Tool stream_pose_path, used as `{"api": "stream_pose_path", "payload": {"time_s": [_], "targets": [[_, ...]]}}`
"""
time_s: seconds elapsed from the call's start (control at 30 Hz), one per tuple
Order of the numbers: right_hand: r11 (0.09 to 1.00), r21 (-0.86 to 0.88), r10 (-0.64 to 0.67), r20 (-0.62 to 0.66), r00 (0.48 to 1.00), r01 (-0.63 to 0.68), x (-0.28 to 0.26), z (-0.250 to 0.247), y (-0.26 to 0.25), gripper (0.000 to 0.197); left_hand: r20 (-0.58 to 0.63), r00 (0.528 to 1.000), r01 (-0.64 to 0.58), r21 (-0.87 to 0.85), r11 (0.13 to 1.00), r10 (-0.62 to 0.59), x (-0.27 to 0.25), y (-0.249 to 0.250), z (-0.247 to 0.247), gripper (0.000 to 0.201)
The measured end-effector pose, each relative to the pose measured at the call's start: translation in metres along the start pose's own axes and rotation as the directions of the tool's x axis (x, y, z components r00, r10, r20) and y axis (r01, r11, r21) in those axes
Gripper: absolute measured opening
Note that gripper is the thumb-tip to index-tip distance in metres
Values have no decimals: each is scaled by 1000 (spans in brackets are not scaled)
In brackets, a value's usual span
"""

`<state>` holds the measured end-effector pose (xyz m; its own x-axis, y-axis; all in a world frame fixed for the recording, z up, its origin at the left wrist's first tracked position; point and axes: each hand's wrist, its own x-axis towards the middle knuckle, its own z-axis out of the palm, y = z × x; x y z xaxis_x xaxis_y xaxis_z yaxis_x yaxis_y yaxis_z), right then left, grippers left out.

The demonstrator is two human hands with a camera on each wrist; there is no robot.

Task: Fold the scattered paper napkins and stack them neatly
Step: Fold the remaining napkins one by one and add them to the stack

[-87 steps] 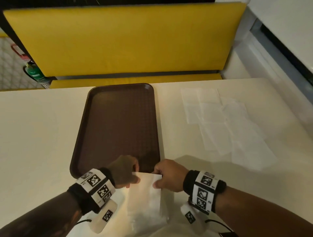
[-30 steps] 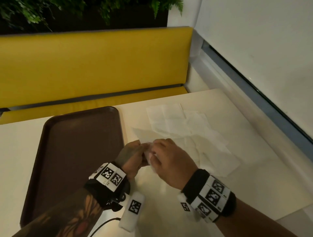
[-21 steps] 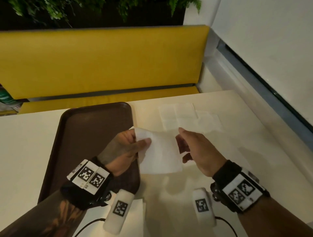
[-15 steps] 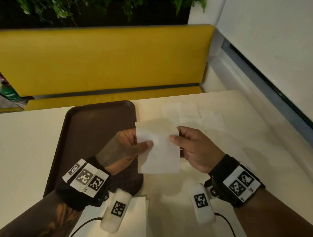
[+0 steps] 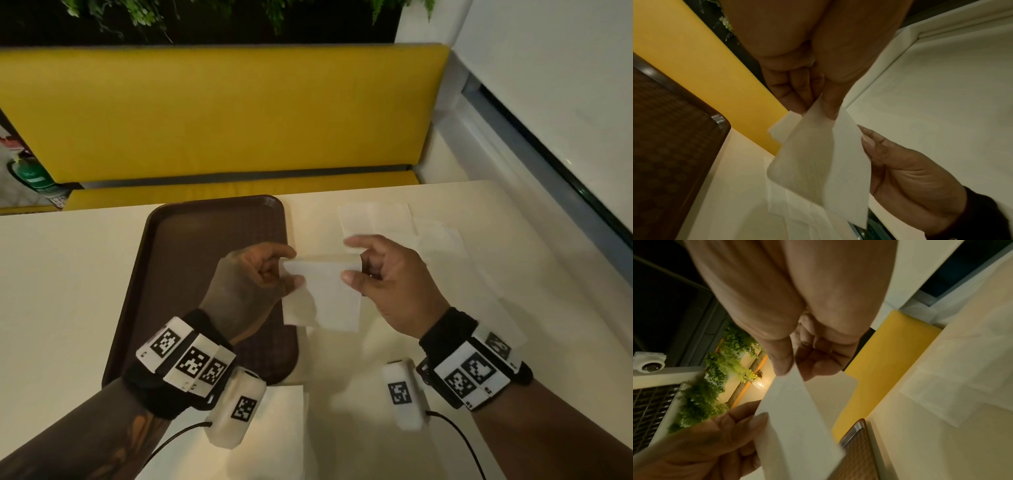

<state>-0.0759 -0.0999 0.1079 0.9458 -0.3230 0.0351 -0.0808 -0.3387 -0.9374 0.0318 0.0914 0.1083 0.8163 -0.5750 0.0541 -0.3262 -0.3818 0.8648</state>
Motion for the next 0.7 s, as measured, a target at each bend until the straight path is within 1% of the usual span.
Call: {"api": "stream_pose_path", "payload": {"time_s": [0.07,0.1,0.2,0.33,0.4,0.47,0.5,0.57,0.63,0.67,0.7], "targets": [[998,-69,-11,-12,1000,10,0,0,2,23,-29,999,-35,70,997,37,0,2,-2,31],[996,-91,-15,-18,1000,13,0,0,1,19,-41,998,-49,92,995,53,0,2,-2,29],[989,-143,-37,-32,999,32,-1,0,-1,15,-68,991,-108,151,983,119,-1,3,-2,24],[980,-186,-87,-64,994,74,-1,1,-3,15,-64,964,-232,279,932,259,-5,6,-6,13],[966,-235,-126,-56,991,109,-2,2,-5,16,-51,962,-235,355,905,270,-6,9,-7,10],[955,-276,-119,-27,993,107,-1,3,-7,9,-32,973,-202,352,914,227,-4,8,-9,11],[956,-279,-88,0,996,84,0,2,-8,10,-15,984,-163,288,943,175,-2,6,-10,11],[972,-236,-5,87,996,25,2,2,-10,19,51,997,-61,106,993,56,0,3,-13,7],[987,-159,14,157,988,11,2,4,-14,12,115,993,25,1,1000,-25,-1,1,-16,5],[989,-146,19,166,986,6,2,6,-14,9,153,986,80,-64,995,-69,-2,0,-17,11],[991,-131,31,165,986,-9,1,8,-14,10,192,974,146,-136,980,-119,-5,-2,-19,22]]}}
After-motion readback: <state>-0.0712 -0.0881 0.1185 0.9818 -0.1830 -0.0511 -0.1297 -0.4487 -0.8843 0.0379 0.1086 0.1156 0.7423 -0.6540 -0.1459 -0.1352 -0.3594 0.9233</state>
